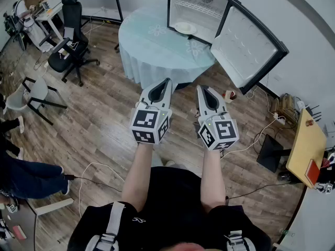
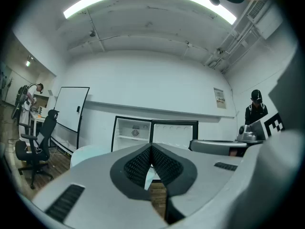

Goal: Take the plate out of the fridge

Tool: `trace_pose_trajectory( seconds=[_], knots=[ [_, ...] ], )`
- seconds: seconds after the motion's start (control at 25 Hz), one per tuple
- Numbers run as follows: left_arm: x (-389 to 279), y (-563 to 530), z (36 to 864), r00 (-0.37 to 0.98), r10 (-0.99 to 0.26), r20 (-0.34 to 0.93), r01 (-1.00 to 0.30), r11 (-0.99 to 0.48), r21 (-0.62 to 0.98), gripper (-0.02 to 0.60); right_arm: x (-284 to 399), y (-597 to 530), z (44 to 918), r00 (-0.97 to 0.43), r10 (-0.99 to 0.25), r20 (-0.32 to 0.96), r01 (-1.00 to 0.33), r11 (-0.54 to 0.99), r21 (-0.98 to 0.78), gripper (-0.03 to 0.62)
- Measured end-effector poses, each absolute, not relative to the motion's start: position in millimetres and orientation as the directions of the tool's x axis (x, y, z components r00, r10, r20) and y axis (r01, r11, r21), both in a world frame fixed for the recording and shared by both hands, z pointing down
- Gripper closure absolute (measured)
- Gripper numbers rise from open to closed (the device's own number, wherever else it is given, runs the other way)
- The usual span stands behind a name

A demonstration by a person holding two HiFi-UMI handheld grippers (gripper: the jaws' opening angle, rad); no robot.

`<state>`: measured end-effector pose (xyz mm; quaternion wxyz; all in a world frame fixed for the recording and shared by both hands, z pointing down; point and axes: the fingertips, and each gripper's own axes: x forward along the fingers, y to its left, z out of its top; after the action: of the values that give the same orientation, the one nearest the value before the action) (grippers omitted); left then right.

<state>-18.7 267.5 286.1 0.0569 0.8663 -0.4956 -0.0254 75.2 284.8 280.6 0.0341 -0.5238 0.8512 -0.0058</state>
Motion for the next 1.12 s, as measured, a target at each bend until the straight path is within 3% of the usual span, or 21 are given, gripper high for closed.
trace_pose_trajectory(
  seconds=[0.56,1.12],
  knots=[
    [-45,237,312,0.470,-0.880,0.065,-0.876,-0.456,0.157,0.578,68,247,306,-0.438,-0.899,-0.024,-0.892,0.438,-0.109,0.594],
    [-64,108,337,0.498,-0.862,0.102,-0.853,-0.464,0.240,0.578,63,124,319,-0.378,-0.926,0.019,-0.917,0.372,-0.142,0.594]
  ],
)
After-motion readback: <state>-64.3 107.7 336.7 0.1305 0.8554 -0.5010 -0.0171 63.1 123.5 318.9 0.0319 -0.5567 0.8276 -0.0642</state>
